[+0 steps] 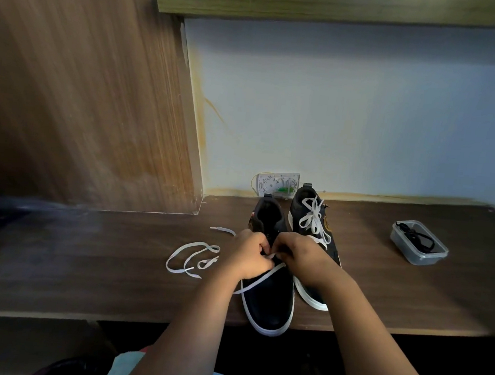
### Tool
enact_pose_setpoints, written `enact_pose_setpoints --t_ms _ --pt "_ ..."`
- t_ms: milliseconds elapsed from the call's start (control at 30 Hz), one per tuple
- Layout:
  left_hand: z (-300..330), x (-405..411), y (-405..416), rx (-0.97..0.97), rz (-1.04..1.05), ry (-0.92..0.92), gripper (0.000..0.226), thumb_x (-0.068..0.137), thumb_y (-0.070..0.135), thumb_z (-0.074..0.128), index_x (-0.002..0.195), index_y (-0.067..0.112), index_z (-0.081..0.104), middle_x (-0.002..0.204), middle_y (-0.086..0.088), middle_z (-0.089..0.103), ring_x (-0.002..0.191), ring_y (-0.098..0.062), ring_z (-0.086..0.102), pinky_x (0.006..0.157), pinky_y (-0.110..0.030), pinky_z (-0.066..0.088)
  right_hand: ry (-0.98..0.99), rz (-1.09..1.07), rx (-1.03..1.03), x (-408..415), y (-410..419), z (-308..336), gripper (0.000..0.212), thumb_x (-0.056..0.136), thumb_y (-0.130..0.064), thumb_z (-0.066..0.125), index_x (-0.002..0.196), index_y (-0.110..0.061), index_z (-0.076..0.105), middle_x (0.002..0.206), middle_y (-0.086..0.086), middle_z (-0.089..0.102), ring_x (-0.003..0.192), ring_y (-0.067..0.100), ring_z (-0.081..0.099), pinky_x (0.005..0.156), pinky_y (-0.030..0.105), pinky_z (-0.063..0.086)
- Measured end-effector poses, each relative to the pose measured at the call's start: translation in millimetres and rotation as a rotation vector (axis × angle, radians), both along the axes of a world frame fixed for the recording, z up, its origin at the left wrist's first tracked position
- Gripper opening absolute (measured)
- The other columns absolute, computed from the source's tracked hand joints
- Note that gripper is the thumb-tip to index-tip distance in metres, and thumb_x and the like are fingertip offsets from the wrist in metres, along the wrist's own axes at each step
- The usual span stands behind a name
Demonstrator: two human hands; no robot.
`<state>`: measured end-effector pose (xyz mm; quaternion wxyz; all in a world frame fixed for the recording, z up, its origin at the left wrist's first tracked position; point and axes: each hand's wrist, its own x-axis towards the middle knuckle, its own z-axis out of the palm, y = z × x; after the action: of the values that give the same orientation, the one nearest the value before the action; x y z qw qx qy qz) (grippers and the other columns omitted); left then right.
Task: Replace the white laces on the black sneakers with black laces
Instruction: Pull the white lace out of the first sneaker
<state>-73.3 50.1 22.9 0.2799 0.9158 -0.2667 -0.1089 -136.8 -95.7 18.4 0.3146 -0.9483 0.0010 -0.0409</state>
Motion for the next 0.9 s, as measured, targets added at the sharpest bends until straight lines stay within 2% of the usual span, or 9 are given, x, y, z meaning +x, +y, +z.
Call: enact_pose_setpoints --t_ms 100,200,267,333,433,567,667,800,900 --pt "-4 -4 -5 0.006 -0.011 0.045 0.027 0.081 0.03 0.067 0.063 0.02 0.049 0.068 0.002 0.049 0.071 -0.026 0.055 0.056 -0.028 0.036 -0.02 0.01 0.136 -5 1 7 0.018 0.09 -0.002 0.051 0.096 -0.019 0.052 0.087 0.003 0.066 0.08 0.016 0.06 0.075 0.028 0.047" --pt "0 -9 -9 -0.075 0.03 0.136 0.023 0.087 0.031 0.06 0.071 0.014 0.06 0.067 0.001 0.055 0.066 -0.019 0.052 0.056 -0.028 0.034 -0.055 -0.017 0.273 -4 4 12 0.021 0.094 0.0 0.046 0.107 -0.016 0.052 0.082 0.001 0.059 0.072 0.011 0.054 0.069 0.018 0.042" --pt "6 -12 -11 -0.269 0.122 0.34 0.024 0.09 0.03 0.057 0.075 0.015 0.066 0.067 0.005 0.059 0.062 -0.011 0.051 0.055 -0.026 0.035 -0.077 -0.052 0.231 -3 -2 11 0.025 0.092 0.001 0.047 0.109 -0.015 0.055 0.087 0.001 0.057 0.079 0.011 0.053 0.069 0.015 0.04" --pt "9 -12 -11 -0.422 0.197 0.531 0.031 0.092 0.033 0.054 0.07 0.016 0.067 0.065 0.006 0.057 0.056 -0.009 0.044 0.053 -0.025 0.031 -0.032 -0.072 0.099 -3 -10 6 0.024 0.087 -0.004 0.058 0.106 -0.019 0.06 0.096 0.001 0.058 0.088 0.014 0.054 0.073 0.019 0.04" --pt "9 -11 -9 -0.554 0.284 0.664 0.035 0.09 0.025 0.052 0.058 0.016 0.066 0.069 0.004 0.061 0.054 -0.01 0.037 0.051 -0.024 0.029 0.051 -0.09 0.081 -5 -13 -3 0.018 0.08 -0.016 0.073 0.096 -0.02 0.064 0.088 -0.003 0.063 0.083 0.013 0.057 0.069 0.019 0.042" --pt "6 -7 -7 -0.522 0.263 0.513 0.026 0.087 0.017 0.054 0.068 0.018 0.071 0.08 -0.003 0.067 0.064 -0.011 0.047 0.057 -0.024 0.038 -0.09 -0.138 0.034 -4 -11 -4 0.005 0.085 -0.014 0.07 0.086 -0.015 0.065 0.077 -0.004 0.061 0.075 0.014 0.056 0.059 0.013 0.036" --pt "-3 -4 -7 -0.462 0.107 0.298 0.016 0.089 0.005 0.061 0.092 0.017 0.071 0.071 0.004 0.06 0.064 -0.006 0.052 0.057 -0.014 0.042 -0.24 -0.131 0.118 -8 -10 13 0.016 0.082 -0.001 0.066 0.083 -0.018 0.067 0.078 -0.004 0.066 0.074 0.013 0.062 0.064 0.014 0.045" --pt "-11 -1 -7 -0.398 -0.041 0.152 0.008 0.082 0.015 0.074 0.078 0.019 0.068 0.051 0.01 0.055 0.048 0.002 0.046 0.053 -0.017 0.038 -0.266 -0.012 0.26 -12 -1 26 0.02 0.081 0.004 0.065 0.083 -0.015 0.069 0.075 -0.003 0.07 0.071 0.011 0.067 0.069 0.025 0.055" --pt "-16 1 -7 -0.36 -0.062 0.1 0.003 0.082 0.021 0.076 0.081 0.02 0.074 0.056 0.009 0.061 0.054 0.002 0.051 0.059 -0.022 0.044 -0.259 -0.018 0.347 -10 2 19 0.02 0.083 0.004 0.065 0.086 -0.015 0.069 0.079 -0.002 0.07 0.072 0.012 0.068 0.072 0.028 0.057"
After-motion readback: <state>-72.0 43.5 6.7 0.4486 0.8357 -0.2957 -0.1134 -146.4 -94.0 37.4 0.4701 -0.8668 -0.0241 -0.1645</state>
